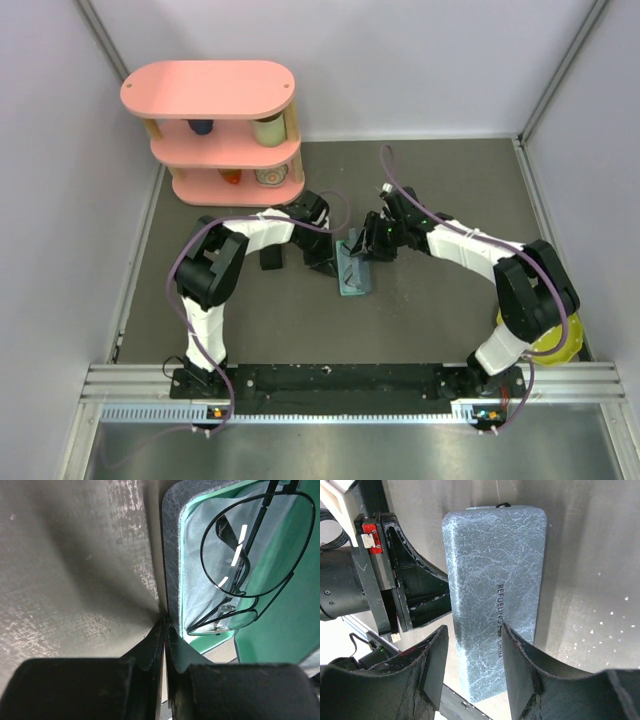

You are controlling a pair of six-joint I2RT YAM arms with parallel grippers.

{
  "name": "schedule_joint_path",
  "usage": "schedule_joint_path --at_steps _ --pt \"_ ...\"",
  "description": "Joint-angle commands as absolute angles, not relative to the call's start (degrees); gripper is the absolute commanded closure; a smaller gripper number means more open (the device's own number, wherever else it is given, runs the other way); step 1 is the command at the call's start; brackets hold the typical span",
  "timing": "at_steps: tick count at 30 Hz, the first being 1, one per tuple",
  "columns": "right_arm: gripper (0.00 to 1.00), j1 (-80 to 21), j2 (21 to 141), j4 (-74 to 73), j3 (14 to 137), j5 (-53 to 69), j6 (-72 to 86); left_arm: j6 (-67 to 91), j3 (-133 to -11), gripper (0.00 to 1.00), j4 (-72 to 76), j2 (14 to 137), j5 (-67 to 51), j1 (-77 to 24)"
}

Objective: Organize the sunglasses
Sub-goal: Close the case with sunglasses at the center of the board.

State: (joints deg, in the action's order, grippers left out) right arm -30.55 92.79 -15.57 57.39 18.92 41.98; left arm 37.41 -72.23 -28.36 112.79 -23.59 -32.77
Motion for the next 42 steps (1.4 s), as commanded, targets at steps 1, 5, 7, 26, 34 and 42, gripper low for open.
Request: schedule_joint_path --at_steps 1,5,7,26,34,42 --pt "0.53 -33.40 95.89 -11.25 58.97 21.97 44.47 37.53 -71.54 0.93 -21.36 113.82 -28.03 -32.78" --pt "0.53 -33.40 96.33 -11.16 58.89 21.97 44.91 37.97 -70.93 0.93 -21.09 113.64 -28.13 -31.91" --pt "0.53 -33.49 96.50 -11.16 58.97 21.97 44.91 38.06 -70.75 0.93 -21.01 113.29 -27.60 -31.55" --pt "0.53 -34.45 91.94 -15.02 61.70 13.29 41.05 37.79 -68.03 0.92 -20.22 107.67 -25.75 -28.74" --pt "0.29 -38.84 92.28 -23.64 67.76 -1.56 32.43 38.14 -66.63 0.78 -18.20 106.53 -28.46 -27.78" --pt "0.25 -42.27 98.17 -26.10 69.61 -5.45 33.66 41.57 -63.81 0.70 -12.23 107.66 -34.97 -27.07"
